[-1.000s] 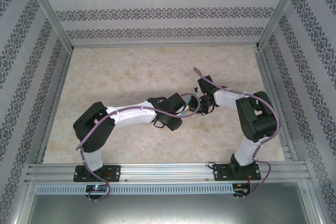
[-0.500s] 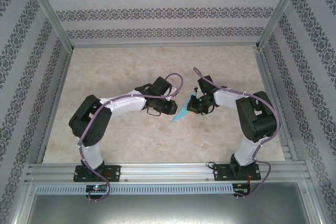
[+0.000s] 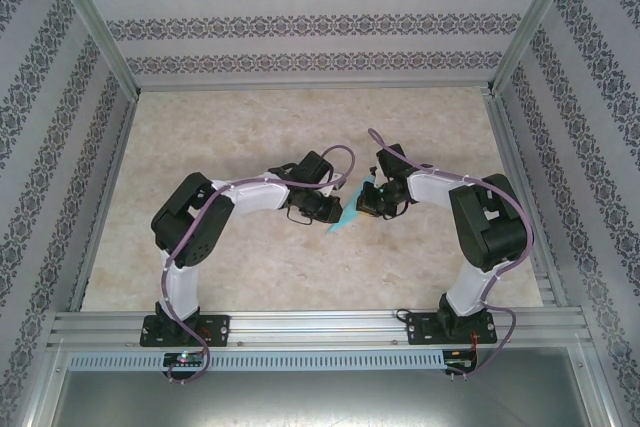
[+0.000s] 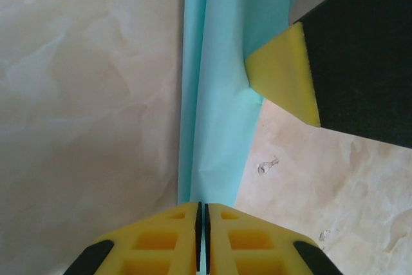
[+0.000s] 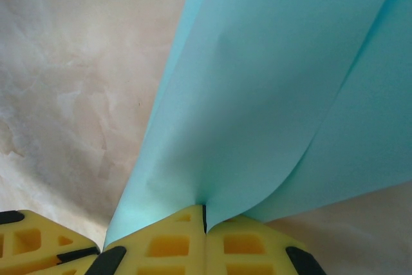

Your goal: Fold a paper plane with a square sheet of paper (pick it up from the middle)

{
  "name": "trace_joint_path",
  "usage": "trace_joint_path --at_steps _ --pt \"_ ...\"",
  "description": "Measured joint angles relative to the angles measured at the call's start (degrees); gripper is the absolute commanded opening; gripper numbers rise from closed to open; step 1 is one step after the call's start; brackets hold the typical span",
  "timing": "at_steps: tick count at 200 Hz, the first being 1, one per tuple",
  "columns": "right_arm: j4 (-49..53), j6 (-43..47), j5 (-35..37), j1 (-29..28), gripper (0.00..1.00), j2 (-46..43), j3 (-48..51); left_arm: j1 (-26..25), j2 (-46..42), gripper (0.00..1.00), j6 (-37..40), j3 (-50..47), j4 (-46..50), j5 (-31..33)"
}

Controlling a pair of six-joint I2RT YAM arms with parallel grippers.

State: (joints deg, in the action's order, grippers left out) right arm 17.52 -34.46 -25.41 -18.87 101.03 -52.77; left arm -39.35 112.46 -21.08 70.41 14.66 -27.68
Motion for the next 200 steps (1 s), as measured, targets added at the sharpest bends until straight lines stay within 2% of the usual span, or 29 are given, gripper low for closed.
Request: trace_joint_path --at_steps 200 --pt "-0.17 -0.02 0.31 0.00 0.00 0.00 0.00 -0.07 1.70 0.16 -0.02 0.07 -1.05 -1.31"
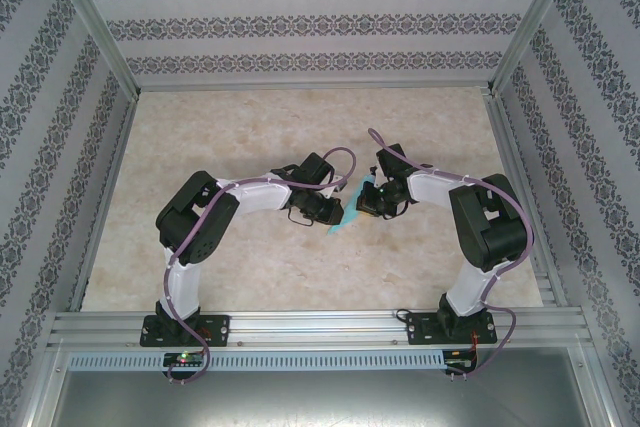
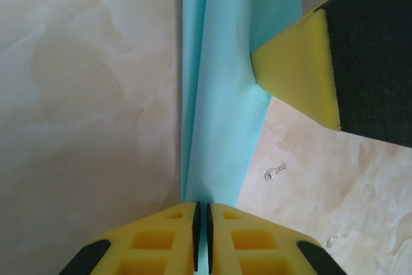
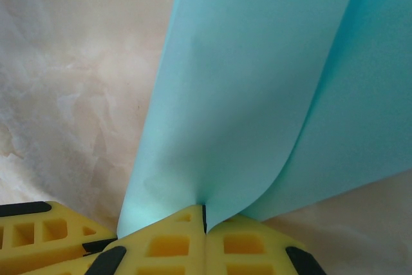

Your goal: Fold a paper plane with a square sheet of paper (pick it up from the middle)

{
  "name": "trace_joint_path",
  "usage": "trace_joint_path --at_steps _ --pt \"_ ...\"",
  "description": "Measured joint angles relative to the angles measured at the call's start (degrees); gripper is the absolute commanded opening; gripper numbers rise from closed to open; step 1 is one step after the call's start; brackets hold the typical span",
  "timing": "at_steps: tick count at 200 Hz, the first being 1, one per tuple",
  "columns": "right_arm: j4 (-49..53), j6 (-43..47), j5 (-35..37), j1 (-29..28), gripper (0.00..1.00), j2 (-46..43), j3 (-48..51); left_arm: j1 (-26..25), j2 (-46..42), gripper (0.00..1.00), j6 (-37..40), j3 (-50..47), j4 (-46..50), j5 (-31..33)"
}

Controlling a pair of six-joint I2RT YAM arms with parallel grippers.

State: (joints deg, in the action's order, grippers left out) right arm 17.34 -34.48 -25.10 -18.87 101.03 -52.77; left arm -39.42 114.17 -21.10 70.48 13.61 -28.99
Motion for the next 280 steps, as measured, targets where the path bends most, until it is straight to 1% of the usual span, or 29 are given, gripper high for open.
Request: trace_joint_path --at_steps 55,122,179,216,257,280 --pt "-0.04 -0.02 0.02 0.00 0.00 0.00 0.00 -0.09 0.02 0.19 -0.17 0.02 -0.24 -0.57" --pt "-1.27 -0.39 0.42 0.02 0.00 0.00 0.20 -0.46 0.90 0.18 -0.20 0.87 -0.24 -0.57" --pt "-2.71 -1.36 1.05 0.02 0.01 0.00 0.44 -1.14 2.38 0.18 0.26 3.50 2.23 0.66" --pt "-2.80 -1.46 1.44 0.02 0.07 -0.13 0.44 -1.70 2.89 0.18 1.64 4.57 3.69 2.58" --pt "-2.12 -1.81 2.82 0.02 0.18 -1.07 0.81 -2.27 3.23 0.17 3.10 5.05 3.74 4.42" --pt "-0.35 -1.73 3.91 0.02 0.22 -2.29 0.94 -2.43 3.37 0.17 3.76 5.05 3.34 4.85"
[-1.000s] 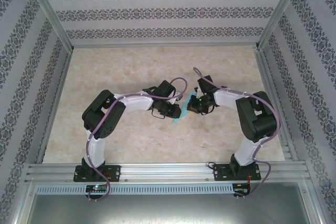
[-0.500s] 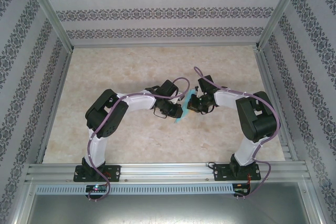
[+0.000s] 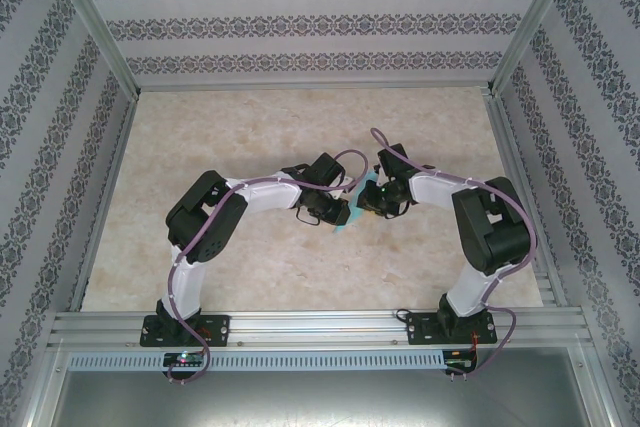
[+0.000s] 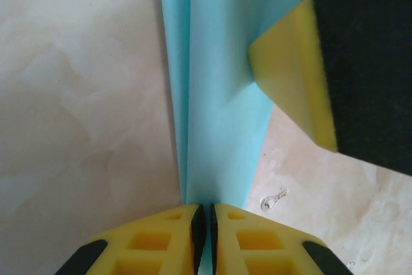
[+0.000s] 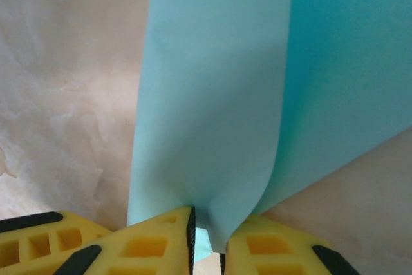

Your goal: Fold a paper plane with a square sheet of paper (pick it up from the middle)

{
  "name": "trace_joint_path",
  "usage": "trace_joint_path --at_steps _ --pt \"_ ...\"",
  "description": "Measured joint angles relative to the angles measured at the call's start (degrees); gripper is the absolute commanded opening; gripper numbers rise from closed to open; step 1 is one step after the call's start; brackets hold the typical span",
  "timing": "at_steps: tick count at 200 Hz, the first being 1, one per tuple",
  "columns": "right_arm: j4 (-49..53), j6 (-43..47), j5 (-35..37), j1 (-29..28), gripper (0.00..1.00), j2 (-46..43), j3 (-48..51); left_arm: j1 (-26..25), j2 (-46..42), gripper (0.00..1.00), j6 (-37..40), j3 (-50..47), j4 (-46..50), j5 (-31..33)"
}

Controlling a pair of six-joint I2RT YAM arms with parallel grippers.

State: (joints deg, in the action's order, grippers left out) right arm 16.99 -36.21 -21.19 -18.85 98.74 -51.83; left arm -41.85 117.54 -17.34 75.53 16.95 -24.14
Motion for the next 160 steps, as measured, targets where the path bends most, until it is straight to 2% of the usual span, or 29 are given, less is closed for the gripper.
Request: trace_joint_path --at_steps 39,68,103,160 --pt "3.08 -0.02 1.36 0.90 0.26 -3.43 1.51 -0.11 0.00 0.17 0.66 -0.04 -0.02 0.61" --pt "4.24 -0.09 1.25 1.55 0.25 -7.26 3.39 -0.15 0.00 0.17 0.87 -0.07 -0.04 0.70" --pt "-1.22 -4.20 -3.61 1.84 0.11 -10.62 6.82 -0.15 0.00 0.17 1.09 -0.15 -0.17 0.70" --pt "-16.63 -13.44 -10.03 0.70 0.02 -5.25 7.39 -0.17 -0.44 0.17 1.73 -1.09 -1.33 0.72"
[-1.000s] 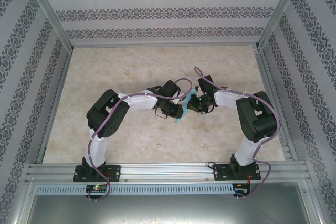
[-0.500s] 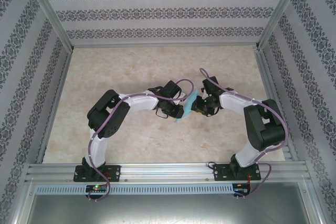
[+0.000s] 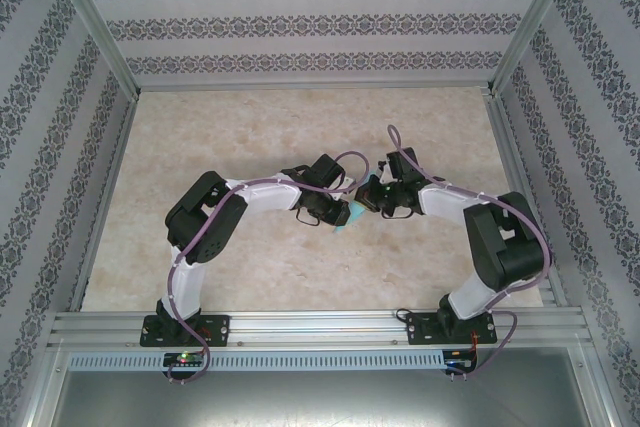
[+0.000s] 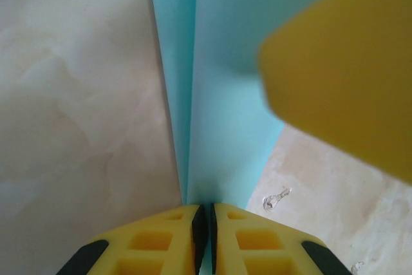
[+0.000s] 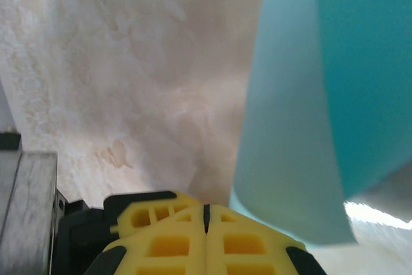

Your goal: Fold a paper plane with a square sheet of paper (pick it up from the middle)

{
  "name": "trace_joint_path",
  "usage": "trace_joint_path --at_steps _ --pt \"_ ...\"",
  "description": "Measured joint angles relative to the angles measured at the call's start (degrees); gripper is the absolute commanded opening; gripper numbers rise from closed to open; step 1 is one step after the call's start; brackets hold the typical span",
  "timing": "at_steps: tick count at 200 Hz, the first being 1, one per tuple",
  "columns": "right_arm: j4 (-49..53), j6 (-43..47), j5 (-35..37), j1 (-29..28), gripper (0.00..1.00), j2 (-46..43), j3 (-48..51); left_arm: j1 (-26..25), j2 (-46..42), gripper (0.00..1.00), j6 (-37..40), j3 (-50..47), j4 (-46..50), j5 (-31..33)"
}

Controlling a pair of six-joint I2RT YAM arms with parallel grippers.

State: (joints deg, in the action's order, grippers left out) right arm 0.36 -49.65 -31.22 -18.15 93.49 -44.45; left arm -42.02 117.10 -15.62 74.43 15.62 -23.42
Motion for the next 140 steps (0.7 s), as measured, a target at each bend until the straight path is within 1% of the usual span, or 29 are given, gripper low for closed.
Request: trace_joint_path --at_steps 36,59,111,140 --pt "-6.73 -3.34 -1.44 0.02 0.00 3.91 0.61 -0.02 -0.22 0.17 0.04 -0.57 -0.85 0.07" --pt "-9.07 -4.37 -1.66 0.04 0.00 6.19 0.87 -0.04 -0.26 0.17 0.13 -0.61 -0.90 0.09" --pt "-10.45 -3.74 -1.38 0.55 0.00 8.37 1.49 -0.04 -0.44 0.17 0.22 -0.79 -1.05 0.11" --pt "-9.81 -1.33 -1.18 0.70 0.00 8.35 1.44 -0.24 -1.09 0.18 0.20 -1.49 -1.57 0.17"
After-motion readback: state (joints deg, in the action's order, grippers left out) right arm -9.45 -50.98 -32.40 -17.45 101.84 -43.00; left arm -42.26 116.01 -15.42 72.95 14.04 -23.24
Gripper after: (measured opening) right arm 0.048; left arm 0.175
